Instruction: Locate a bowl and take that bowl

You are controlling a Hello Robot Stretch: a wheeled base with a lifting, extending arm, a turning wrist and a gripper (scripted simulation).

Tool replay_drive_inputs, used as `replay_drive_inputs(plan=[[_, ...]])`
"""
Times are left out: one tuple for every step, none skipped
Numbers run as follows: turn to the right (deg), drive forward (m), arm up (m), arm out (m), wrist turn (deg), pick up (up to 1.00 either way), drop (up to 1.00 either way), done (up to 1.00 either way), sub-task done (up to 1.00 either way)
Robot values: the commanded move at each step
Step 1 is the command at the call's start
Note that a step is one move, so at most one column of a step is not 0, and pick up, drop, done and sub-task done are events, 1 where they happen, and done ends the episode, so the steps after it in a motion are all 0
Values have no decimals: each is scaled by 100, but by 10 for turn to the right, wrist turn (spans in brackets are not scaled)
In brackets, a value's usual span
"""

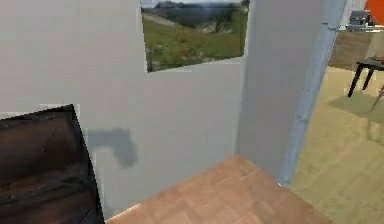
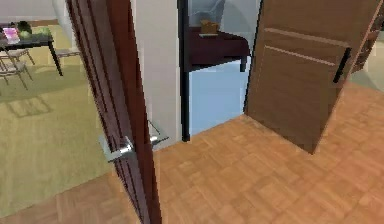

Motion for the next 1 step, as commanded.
replay_drive_inputs(plan=[[0, 10, 0, 0, 0, 0, 0, 0, 0]])
